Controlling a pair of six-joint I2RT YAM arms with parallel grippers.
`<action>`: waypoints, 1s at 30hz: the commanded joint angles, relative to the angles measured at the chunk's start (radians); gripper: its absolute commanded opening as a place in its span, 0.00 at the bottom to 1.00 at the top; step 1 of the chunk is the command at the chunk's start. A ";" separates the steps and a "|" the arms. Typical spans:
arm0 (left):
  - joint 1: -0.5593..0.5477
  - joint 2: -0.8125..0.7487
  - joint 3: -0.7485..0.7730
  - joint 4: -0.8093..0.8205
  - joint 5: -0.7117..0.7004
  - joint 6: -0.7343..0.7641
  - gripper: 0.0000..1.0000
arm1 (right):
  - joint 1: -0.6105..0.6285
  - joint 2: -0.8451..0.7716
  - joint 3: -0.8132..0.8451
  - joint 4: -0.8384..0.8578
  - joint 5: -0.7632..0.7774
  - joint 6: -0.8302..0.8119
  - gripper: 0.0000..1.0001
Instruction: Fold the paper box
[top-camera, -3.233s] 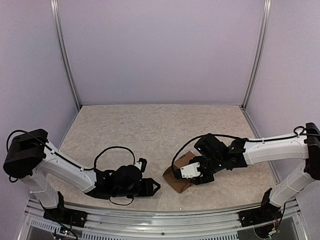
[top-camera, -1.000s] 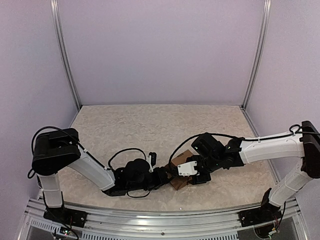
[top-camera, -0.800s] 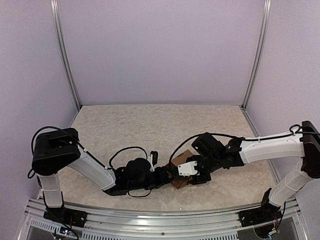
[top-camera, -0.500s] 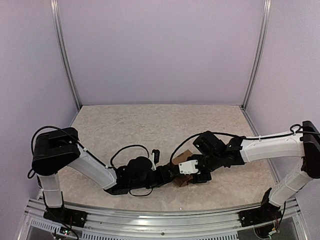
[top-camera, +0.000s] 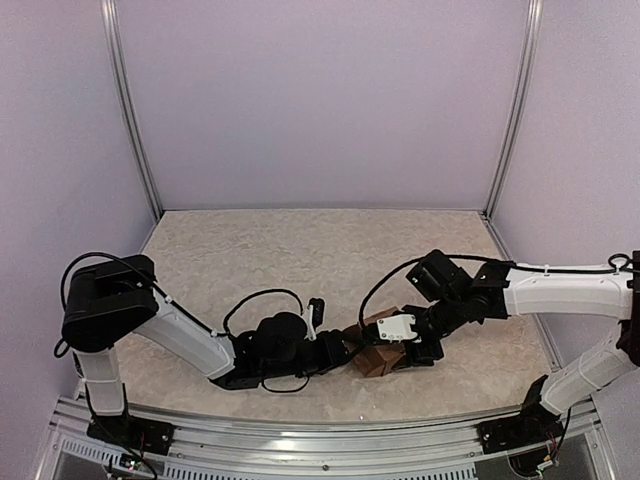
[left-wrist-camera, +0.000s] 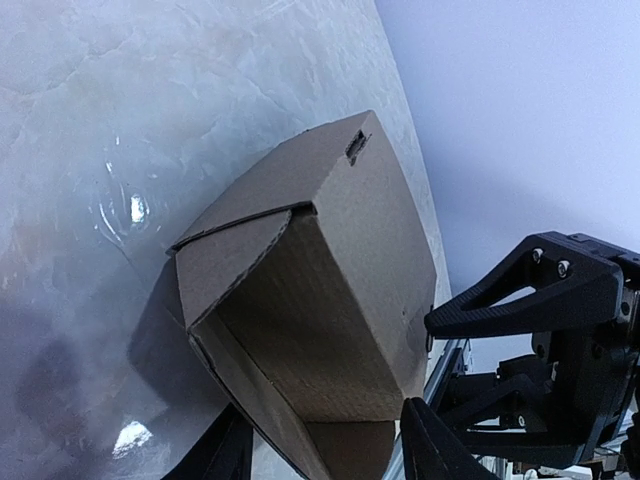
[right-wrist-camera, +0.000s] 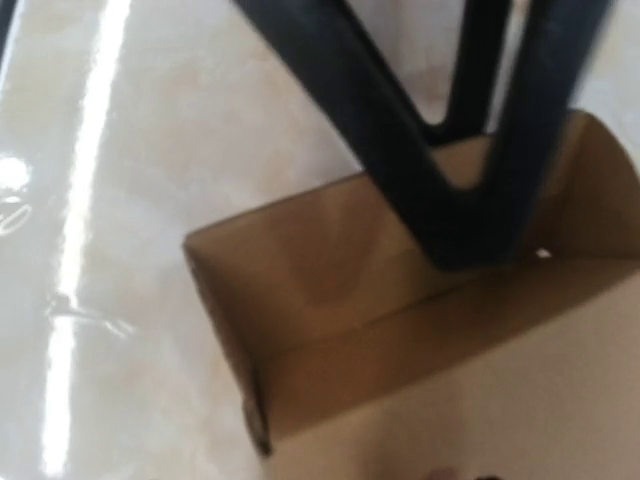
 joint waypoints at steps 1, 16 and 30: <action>0.012 -0.007 0.040 0.016 0.037 -0.003 0.50 | -0.069 -0.052 0.058 -0.106 -0.068 0.010 0.65; 0.037 0.038 0.088 -0.026 0.112 -0.019 0.50 | -0.447 0.114 0.118 -0.101 -0.359 0.185 0.67; 0.054 0.077 0.168 -0.091 0.156 0.009 0.48 | -0.493 0.292 0.139 -0.092 -0.440 0.281 0.61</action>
